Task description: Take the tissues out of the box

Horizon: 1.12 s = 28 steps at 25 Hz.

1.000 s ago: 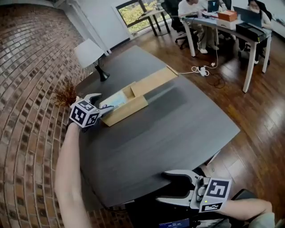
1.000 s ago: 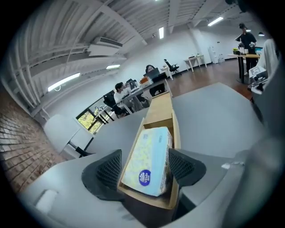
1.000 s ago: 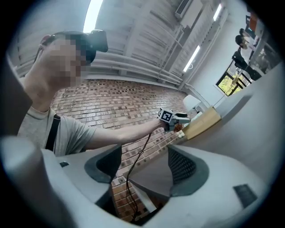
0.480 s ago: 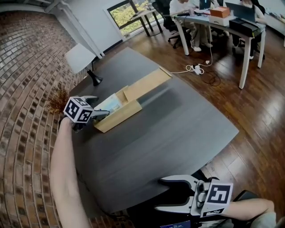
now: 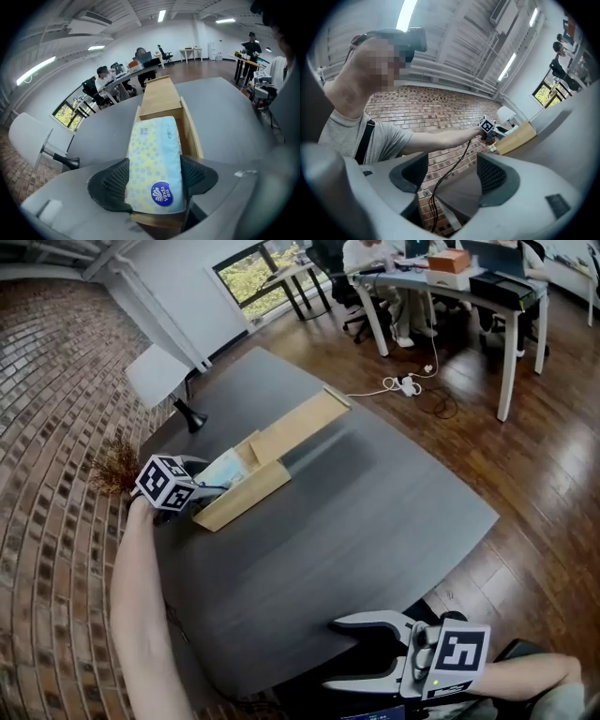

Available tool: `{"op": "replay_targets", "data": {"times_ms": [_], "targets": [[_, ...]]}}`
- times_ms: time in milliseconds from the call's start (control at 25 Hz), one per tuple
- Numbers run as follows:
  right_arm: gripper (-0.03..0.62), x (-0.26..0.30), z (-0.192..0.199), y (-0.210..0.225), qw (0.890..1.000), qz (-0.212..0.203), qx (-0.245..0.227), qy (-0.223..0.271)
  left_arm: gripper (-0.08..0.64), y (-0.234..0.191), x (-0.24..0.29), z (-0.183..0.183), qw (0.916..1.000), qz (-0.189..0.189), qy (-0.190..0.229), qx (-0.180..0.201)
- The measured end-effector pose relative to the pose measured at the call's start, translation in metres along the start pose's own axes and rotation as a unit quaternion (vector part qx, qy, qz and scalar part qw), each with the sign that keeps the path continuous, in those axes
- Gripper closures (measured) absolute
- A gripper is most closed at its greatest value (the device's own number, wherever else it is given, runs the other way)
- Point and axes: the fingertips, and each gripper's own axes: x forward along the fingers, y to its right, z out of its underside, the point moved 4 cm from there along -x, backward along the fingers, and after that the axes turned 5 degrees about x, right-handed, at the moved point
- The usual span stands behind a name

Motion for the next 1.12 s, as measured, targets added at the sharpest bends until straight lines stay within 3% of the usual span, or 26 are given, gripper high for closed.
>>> {"op": "replay_targets", "data": {"times_ms": [200, 320, 400, 480, 560, 640, 720, 800, 880, 920, 960, 1000, 1040, 1120], "targets": [[0.268, 0.001, 0.006, -0.001, 1.000, -0.004, 0.005, -0.007, 0.232, 0.000, -0.016, -0.006, 0.9987, -0.033, 0.039, -0.002], [0.268, 0.002, 0.007, -0.001, 1.000, -0.004, 0.006, -0.007, 0.232, -0.004, -0.049, -0.014, 0.9925, -0.070, 0.098, -0.025], [0.268, 0.001, 0.005, 0.000, 1.000, -0.002, 0.005, -0.001, 0.232, -0.002, -0.083, -0.026, 0.9781, -0.095, 0.176, -0.057], [0.268, -0.002, 0.005, 0.004, 1.000, 0.003, -0.001, -0.002, 0.232, 0.008, -0.122, -0.037, 0.9483, -0.114, 0.278, -0.101], [0.268, -0.003, 0.004, 0.005, 1.000, 0.006, 0.005, -0.002, 0.232, 0.029, -0.162, -0.040, 0.9001, -0.122, 0.390, -0.151], [0.268, -0.004, 0.007, 0.006, 1.000, 0.006, 0.010, -0.002, 0.232, 0.064, -0.198, -0.036, 0.8335, -0.115, 0.501, -0.203], [0.268, -0.005, 0.011, 0.003, 1.000, 0.005, 0.014, 0.000, 0.232, 0.111, -0.223, -0.025, 0.7516, -0.094, 0.602, -0.254], [0.268, -0.005, 0.012, 0.000, 1.000, 0.001, 0.015, 0.003, 0.232, 0.165, -0.236, -0.011, 0.6557, -0.065, 0.690, -0.299], [0.268, -0.005, 0.015, -0.005, 1.000, -0.004, 0.011, 0.003, 0.232, 0.224, -0.236, 0.000, 0.5619, -0.034, 0.754, -0.338], [0.268, -0.006, 0.017, -0.007, 1.000, -0.007, 0.006, 0.001, 0.232, 0.255, -0.233, 0.005, 0.5236, -0.022, 0.774, -0.354], [0.268, -0.006, 0.019, -0.010, 1.000, -0.010, 0.001, -0.003, 0.232, 0.285, -0.229, 0.009, 0.4924, -0.014, 0.788, -0.370], [0.268, -0.007, 0.021, -0.015, 1.000, -0.014, 0.000, -0.008, 0.231, 0.315, -0.225, 0.011, 0.4681, -0.009, 0.795, -0.385], [0.268, -0.007, 0.022, -0.019, 1.000, -0.018, 0.001, -0.014, 0.230, 0.342, -0.220, 0.013, 0.4502, -0.004, 0.798, -0.400], [0.268, -0.005, 0.025, -0.029, 0.999, -0.024, 0.002, -0.025, 0.230, 0.387, -0.210, 0.011, 0.4301, 0.006, 0.798, -0.422]]}}
